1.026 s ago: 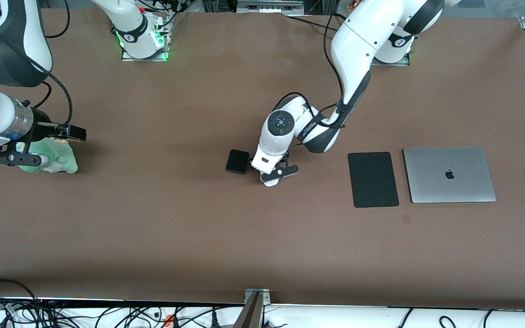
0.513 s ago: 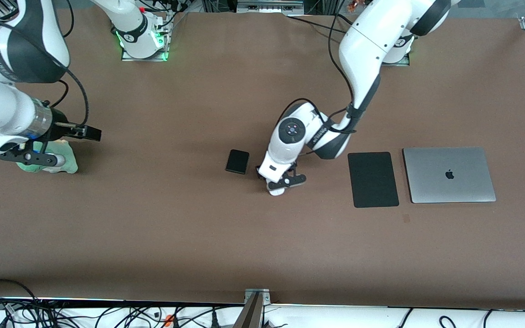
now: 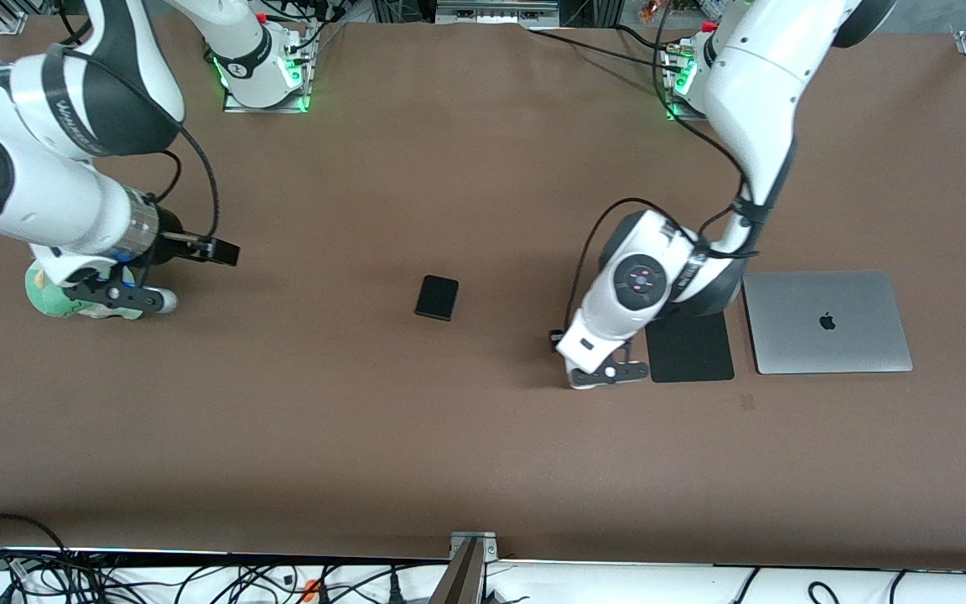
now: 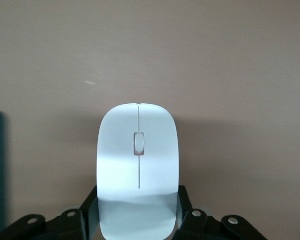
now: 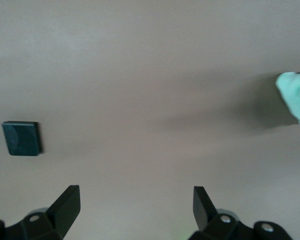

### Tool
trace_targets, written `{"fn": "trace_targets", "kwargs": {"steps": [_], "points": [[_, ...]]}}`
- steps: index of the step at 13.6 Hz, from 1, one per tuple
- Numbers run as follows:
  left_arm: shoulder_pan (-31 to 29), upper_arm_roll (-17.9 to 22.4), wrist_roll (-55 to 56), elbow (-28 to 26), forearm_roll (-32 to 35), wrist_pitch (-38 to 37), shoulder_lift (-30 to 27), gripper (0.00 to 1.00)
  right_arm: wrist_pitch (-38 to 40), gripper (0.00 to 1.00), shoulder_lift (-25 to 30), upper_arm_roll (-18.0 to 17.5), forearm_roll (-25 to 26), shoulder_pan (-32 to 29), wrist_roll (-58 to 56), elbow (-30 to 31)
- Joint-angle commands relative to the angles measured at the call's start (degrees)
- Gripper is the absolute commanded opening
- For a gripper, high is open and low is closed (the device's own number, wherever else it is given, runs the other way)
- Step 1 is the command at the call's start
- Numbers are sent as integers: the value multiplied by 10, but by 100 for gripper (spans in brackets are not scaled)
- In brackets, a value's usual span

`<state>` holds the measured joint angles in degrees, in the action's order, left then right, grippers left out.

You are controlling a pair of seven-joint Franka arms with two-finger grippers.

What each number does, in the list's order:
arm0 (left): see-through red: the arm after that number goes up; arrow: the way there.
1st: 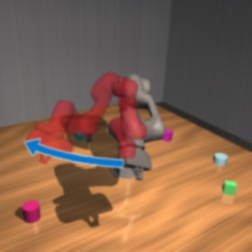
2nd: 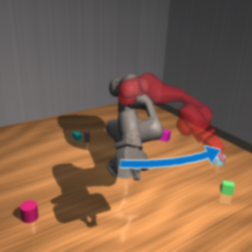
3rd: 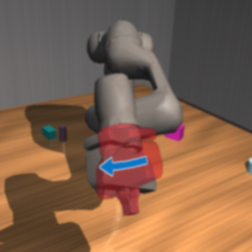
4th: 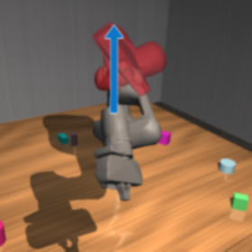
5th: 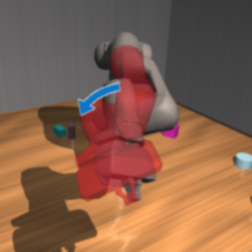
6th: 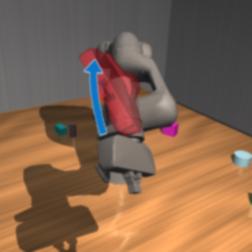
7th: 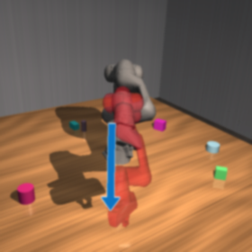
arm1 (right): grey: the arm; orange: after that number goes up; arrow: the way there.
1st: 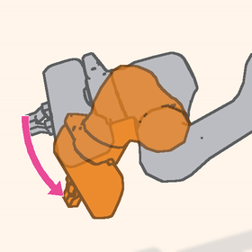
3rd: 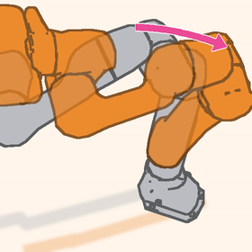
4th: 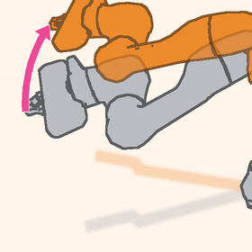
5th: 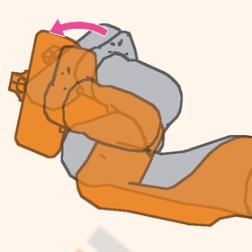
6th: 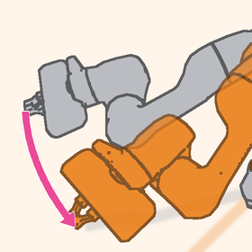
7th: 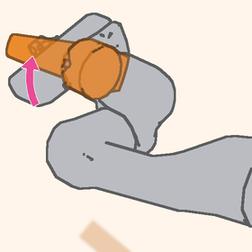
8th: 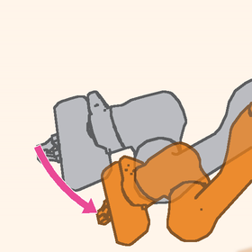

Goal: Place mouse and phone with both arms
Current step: 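Carry the mouse to the pad while the right gripper reaches the phone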

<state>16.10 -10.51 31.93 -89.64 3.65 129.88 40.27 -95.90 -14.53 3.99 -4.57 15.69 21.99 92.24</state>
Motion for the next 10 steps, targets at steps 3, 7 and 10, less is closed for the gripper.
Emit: {"fn": "trace_targets", "kwargs": {"steps": [3,7,10], "points": [[-98,-20,-114,-221,11,96,-106,25,-62,100,-50,3,-9,79,128,-3],[-172,-21,-186,-286,11,104,-129,25,-149,100,-103,3,-10,150,193,-3],[-189,-23,-190,-288,11,101,-129,28,-231,100,-155,3,-4,195,240,-3]]}}
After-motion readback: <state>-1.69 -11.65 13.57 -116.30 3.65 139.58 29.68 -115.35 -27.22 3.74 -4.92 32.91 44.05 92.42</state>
